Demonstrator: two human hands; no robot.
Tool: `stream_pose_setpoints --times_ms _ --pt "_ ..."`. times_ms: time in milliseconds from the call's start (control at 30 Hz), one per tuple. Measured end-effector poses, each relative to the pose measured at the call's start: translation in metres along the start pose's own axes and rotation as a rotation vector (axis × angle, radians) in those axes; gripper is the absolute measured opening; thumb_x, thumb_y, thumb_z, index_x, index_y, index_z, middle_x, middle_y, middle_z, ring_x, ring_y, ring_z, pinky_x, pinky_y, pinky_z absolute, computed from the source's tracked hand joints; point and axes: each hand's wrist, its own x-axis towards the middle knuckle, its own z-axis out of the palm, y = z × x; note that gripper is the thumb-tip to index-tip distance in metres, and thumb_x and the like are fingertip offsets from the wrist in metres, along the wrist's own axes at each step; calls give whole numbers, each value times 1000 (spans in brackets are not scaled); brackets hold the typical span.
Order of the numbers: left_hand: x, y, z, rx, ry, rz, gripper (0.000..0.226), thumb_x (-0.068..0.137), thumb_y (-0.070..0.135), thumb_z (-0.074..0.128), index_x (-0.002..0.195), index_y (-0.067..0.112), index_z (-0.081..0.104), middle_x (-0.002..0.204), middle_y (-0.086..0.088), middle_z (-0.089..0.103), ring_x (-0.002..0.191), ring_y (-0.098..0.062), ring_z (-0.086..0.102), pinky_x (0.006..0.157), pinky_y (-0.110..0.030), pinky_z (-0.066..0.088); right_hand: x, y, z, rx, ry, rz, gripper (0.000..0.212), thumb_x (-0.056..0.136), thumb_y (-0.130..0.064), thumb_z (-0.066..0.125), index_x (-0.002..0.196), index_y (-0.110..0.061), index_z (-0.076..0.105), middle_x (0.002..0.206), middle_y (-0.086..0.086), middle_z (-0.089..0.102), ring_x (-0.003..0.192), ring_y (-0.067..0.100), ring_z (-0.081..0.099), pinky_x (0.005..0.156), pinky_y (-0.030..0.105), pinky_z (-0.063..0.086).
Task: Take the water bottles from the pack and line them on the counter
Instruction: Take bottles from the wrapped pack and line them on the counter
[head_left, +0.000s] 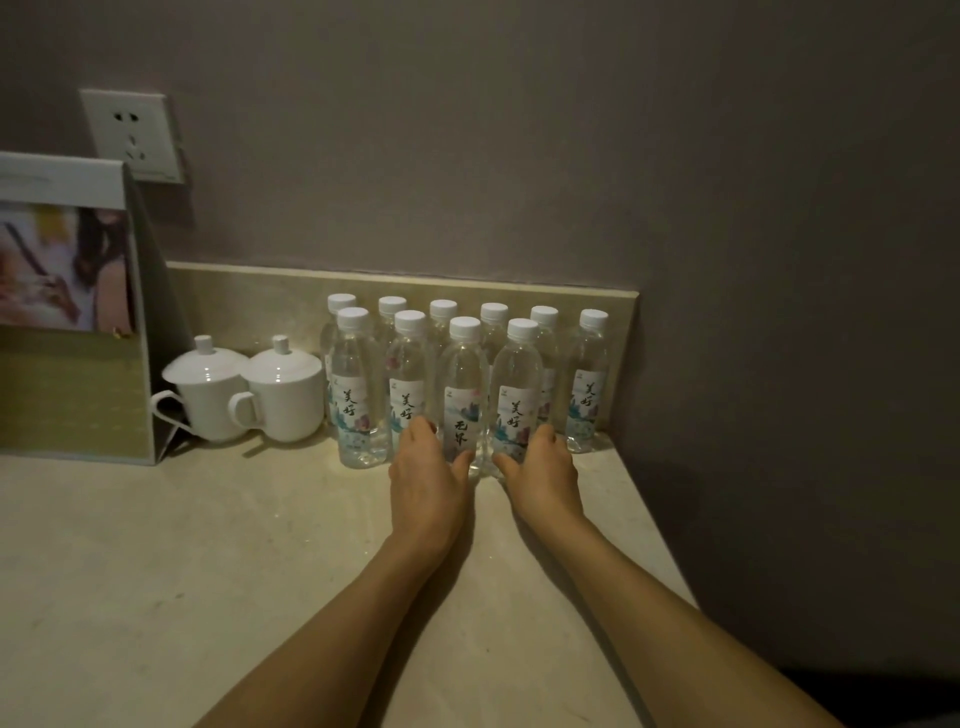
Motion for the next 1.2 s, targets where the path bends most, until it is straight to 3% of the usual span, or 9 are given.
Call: stream_pose_setpoints --times_ms 333,467,733,1200 --pt "8 -1 4 57 -13 16 24 88 21 69 102 10 52 101 -7 60 92 -23 61 80 -39 55 5 0 -1 -1 -3 -16 52 92 -34 63 131 -8 41 133 14 50 120 33 54 95 46 50" --pt "9 -3 5 64 -11 43 26 87 22 71 99 11 51 97 -5 60 87 -20 58 70 -28 46 7 -1 -1 -22 -4 -21 51 93 -33 62 132 -8 40 133 14 49 120 32 53 95 45 50" --pt "8 1 5 82 -40 57 30 90 24 68 107 6 50 99 -13 66 91 -27 65 77 -38 56 7 -2 0 -30 -11 -19 50 93 -32 61 132 -8 41 133 14 49 118 31 54 95 44 50" --pt "11 -2 3 60 -76 59 28 89 24 69 104 9 50 100 -10 68 92 -25 67 79 -41 58 1 -7 1 -34 8 17 52 94 -34 59 135 -8 39 134 13 48 117 31 55 89 41 50"
